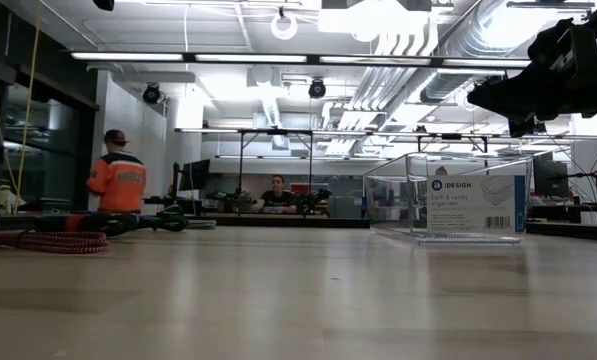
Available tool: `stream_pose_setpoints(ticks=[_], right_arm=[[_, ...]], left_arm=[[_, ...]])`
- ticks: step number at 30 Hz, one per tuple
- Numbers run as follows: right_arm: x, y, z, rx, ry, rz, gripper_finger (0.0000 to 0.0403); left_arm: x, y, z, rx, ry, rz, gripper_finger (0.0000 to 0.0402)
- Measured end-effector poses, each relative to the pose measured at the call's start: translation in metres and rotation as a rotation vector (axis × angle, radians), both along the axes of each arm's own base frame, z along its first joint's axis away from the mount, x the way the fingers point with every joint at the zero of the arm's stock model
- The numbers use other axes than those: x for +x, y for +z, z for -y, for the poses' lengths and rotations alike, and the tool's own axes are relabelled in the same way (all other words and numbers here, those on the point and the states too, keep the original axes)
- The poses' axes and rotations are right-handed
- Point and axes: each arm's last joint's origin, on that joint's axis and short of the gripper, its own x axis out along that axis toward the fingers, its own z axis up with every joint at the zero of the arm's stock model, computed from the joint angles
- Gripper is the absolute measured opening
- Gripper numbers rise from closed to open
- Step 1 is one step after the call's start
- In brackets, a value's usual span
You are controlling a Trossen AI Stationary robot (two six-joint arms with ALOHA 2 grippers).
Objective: Pick and place USB-C Cables
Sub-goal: Put the black cable charger into the transparent bin
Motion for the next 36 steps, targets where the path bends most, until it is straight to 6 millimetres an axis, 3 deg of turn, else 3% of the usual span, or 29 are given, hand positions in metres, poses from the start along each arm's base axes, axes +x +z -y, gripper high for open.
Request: stream_pose_setpoints(ticks=[24,29,36], right_arm=[[0.000,0.000,0.000,0.000,0.000,0.000,0.0004],[0.000,0.000,0.000,0.000,0.000,0.000,0.0004],[0.000,0.000,0.000,0.000,0.000,0.000,0.0004]], left_arm=[[0.009,-0.017,-0.002,-0.106,0.067,-0.123,0.0193],[0.021,-0.035,-0.011,-0.148,0.249,-0.273,0.0193],[0.036,-0.070,-0.031,-0.273,0.269,-0.615,0.0193]])
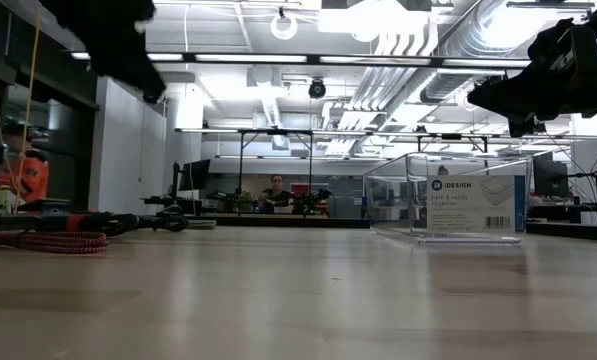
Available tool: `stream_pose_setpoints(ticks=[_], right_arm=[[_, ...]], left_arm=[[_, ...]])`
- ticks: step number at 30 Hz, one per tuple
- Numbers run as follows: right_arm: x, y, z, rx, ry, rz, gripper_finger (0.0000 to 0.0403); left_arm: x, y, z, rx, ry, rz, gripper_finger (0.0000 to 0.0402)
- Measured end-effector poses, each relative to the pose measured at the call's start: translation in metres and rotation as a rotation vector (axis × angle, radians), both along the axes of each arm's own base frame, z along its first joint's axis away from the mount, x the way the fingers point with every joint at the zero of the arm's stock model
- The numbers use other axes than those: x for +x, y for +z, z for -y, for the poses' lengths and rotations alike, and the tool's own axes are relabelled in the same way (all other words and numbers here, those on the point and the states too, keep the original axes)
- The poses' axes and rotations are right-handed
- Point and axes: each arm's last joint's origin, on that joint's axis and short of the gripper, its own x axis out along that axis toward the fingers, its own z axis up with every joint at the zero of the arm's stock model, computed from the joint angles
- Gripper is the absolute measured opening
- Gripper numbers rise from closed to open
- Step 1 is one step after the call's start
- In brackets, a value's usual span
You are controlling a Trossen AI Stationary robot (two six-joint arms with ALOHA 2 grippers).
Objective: Pick and place USB-C Cables
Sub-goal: Put the black cable charger into the transparent bin
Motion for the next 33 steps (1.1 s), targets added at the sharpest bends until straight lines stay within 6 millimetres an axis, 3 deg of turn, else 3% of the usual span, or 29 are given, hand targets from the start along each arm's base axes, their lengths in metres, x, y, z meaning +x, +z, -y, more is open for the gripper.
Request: stream_pose_setpoints(ticks=[10,16,23,33], right_arm=[[0.000,0.000,0.000,0.000,0.000,0.000,0.0004],[0.000,0.000,0.000,0.000,0.000,0.000,0.0004],[0.000,0.000,0.000,0.000,0.000,0.000,0.0004],[0.000,0.000,0.000,0.000,0.000,0.000,0.0004]], left_arm=[[0.023,-0.043,-0.027,-0.298,-0.057,-0.266,0.0193],[0.034,-0.068,-0.048,-0.360,-0.065,-0.403,0.0193],[0.044,-0.092,-0.082,-0.424,-0.053,-0.383,0.0193],[0.037,-0.125,-0.113,-0.530,-0.009,-0.447,0.0193]])
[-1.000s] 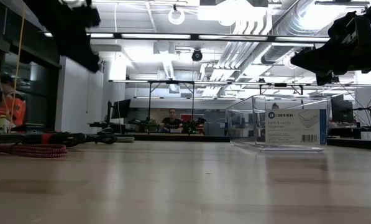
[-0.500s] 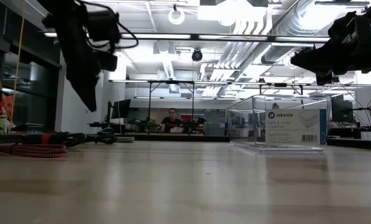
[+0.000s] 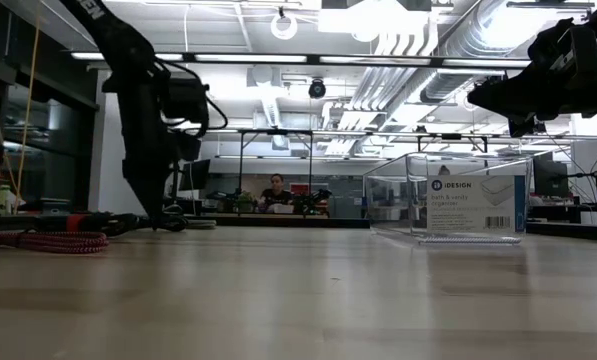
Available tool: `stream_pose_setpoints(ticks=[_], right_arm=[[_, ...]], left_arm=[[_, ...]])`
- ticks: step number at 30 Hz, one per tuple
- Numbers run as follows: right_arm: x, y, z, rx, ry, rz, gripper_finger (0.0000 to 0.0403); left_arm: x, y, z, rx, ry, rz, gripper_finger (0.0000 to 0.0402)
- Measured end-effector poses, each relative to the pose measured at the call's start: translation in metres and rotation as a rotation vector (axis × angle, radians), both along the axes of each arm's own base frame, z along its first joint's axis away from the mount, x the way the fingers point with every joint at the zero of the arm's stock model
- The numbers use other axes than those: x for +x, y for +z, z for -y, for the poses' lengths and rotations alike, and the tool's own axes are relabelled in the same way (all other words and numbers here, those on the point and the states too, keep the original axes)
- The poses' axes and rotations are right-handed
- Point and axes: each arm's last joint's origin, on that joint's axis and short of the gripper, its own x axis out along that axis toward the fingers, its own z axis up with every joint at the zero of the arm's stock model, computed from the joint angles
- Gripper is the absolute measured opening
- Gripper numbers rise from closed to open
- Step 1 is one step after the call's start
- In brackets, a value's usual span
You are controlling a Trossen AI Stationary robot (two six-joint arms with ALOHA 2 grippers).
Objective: Pick and place USB-C Cables
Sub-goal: Put the black cable charger into the transparent bin
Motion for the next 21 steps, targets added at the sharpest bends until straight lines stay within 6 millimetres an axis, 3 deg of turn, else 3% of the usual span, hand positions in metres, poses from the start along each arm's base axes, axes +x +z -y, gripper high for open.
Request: stream_pose_setpoints(ticks=[13,21], right_arm=[[0.000,0.000,0.000,0.000,0.000,0.000,0.0004],[0.000,0.000,0.000,0.000,0.000,0.000,0.0004]], left_arm=[[0.003,-0.027,-0.011,-0.024,-0.022,-0.092,0.0193],[0.002,-0.024,-0.010,-0.012,-0.025,-0.083,0.0193]])
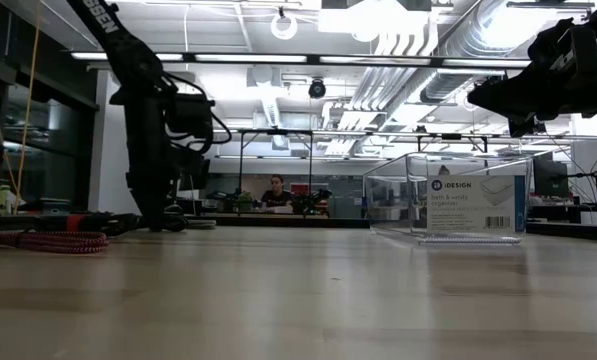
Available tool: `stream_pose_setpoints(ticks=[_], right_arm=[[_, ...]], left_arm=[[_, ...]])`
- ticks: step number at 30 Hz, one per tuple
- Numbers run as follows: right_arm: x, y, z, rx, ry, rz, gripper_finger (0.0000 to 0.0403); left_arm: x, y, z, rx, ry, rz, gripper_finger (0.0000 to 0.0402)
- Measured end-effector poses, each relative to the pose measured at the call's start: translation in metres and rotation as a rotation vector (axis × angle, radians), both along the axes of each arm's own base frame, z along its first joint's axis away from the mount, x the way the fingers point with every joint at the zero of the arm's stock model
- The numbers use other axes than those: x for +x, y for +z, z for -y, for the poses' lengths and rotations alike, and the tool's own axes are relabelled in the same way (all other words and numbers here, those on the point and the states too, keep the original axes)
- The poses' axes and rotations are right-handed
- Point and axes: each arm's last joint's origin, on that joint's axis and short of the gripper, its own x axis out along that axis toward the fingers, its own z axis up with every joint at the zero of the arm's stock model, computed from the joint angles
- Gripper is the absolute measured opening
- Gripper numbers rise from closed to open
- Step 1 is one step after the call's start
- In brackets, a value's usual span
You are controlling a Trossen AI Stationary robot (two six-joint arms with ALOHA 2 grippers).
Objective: Pick and place USB-C Cables
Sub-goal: Put the black cable charger into the transparent bin
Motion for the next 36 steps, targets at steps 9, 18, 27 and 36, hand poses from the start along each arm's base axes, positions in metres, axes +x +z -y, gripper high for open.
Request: stream_pose_setpoints(ticks=[9,18,27,36], right_arm=[[0.0000,0.0000,0.0000,0.000,0.000,0.000,0.0004],[0.0000,0.0000,0.0000,0.000,0.000,0.000,0.0004],[0.0000,0.0000,0.0000,0.000,0.000,0.000,0.0004],[0.0000,0.0000,0.0000,0.000,0.000,0.000,0.0004]], left_arm=[[-0.0002,0.0017,0.0004,0.002,0.000,0.008,0.0193],[-0.0004,0.0018,0.0005,-0.001,0.000,0.009,0.0185],[-0.0007,0.0018,0.0003,0.005,0.009,0.003,0.0089],[-0.0010,0.0019,0.0001,0.016,0.011,-0.008,0.0010]])
